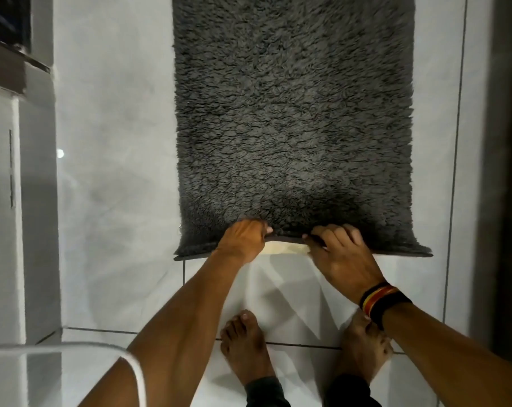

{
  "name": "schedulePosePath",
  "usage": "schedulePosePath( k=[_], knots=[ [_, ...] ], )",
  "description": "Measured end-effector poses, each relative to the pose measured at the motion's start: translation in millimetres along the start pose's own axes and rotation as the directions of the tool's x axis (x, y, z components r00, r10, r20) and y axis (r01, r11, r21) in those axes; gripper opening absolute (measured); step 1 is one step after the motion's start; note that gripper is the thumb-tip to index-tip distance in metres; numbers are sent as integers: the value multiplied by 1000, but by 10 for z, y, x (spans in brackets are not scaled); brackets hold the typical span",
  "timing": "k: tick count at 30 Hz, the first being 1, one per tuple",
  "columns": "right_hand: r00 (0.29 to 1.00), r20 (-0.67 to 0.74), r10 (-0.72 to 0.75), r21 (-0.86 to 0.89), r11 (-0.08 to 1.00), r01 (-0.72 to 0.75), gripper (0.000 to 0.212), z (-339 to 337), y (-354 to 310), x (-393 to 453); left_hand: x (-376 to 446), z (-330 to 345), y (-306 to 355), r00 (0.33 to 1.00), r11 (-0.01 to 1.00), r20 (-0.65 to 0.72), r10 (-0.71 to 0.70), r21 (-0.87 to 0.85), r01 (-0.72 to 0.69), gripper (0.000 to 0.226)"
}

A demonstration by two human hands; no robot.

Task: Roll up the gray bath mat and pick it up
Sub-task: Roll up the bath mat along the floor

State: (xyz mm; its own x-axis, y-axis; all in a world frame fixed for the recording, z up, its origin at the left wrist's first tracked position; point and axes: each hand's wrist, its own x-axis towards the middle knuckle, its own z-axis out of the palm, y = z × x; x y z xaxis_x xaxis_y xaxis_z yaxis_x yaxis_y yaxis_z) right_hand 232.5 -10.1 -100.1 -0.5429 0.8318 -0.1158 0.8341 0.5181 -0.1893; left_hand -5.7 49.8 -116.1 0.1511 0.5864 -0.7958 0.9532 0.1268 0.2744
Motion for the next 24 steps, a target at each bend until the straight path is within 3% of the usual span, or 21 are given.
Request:
schedulePosePath(
  k=[3,7,9,10,12,13,15,17,21,24],
  knots=[
    [988,20,-152,-48,987,153,44,38,-68,20,90,-118,9,994,991,97,-58,-118,69,35],
    [981,87,-173,-89,979,181,39,-26,-19,185,81,-205,26,987,964,153,-55,-249,92,28],
    [976,104,-189,-93,976,199,38,-57,11,297,-6,-195,17,1000,978,-3,-29,-206,28,30],
    [976,113,-186,-77,978,195,36,-60,26,330,-78,-171,2,982,992,-188,30,-112,-51,29],
    [981,154,-119,-29,992,125,41,-88,56,385,-276,-88,-38,841,976,-497,214,137,-168,28],
    [981,174,-81,-9,996,84,44,-97,67,406,-376,-38,-59,792,947,-529,306,256,-196,34],
    [968,246,-44,38,999,36,48,-112,86,473,-496,57,-105,826,876,-394,403,427,-224,53],
    [932,363,-19,75,997,-9,47,-129,94,531,-505,104,-137,888,842,-268,372,499,-202,65],
    [864,483,144,186,947,-262,36,-187,122,707,-264,-111,-70,928,851,-212,306,498,-167,43],
    [759,608,232,264,842,-470,31,-300,228,943,-104,-388,-46,961,931,-148,236,317,-180,35]
  ],
)
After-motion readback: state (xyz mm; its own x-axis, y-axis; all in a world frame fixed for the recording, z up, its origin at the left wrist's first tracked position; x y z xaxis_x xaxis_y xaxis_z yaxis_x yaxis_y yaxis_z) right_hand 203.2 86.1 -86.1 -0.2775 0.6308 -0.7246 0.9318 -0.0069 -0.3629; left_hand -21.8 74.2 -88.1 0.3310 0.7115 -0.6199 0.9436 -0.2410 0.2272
